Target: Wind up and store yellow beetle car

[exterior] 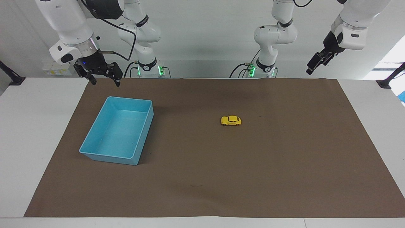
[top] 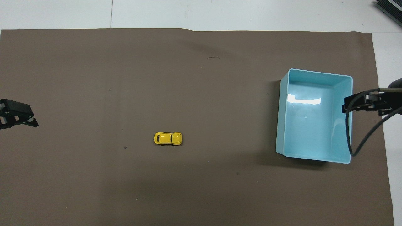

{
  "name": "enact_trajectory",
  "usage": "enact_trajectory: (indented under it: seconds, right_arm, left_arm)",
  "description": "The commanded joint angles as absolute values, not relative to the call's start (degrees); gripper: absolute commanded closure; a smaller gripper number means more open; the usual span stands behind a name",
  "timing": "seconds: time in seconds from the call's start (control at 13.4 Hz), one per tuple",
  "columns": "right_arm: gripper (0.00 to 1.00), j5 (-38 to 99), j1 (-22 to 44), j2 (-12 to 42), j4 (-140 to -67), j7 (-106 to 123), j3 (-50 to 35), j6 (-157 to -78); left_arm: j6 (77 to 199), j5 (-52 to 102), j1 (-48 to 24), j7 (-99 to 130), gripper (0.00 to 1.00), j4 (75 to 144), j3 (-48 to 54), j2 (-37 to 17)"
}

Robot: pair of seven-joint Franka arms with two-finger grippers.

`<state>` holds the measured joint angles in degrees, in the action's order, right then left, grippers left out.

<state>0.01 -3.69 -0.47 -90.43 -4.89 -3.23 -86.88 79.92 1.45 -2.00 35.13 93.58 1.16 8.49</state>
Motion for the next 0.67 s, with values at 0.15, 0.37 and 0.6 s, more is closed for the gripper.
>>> enact_trajectory:
  seconds: [0.15,0.37,0.6]
  right_arm:
    - [0.00,-0.1,-4.4,-0.4,-89.8,-3.6,-3.8,-86.4]
    - [0.00,-0.1,-4.4,-0.4,-89.8,-3.6,-3.8,-86.4]
    - [0.00,0.0,-4.4,-0.3,-89.8,-3.6,-3.8,-86.4]
  left_arm:
    - [80.1,2.1,-1.2,50.9,0.00,97.9,1.5,12.0]
    - [81.8,2.1,-1.2,60.7,0.00,101.2,1.5,14.1]
    - [82.1,2.1,-0.9,70.4,0.00,102.1,1.5,13.9]
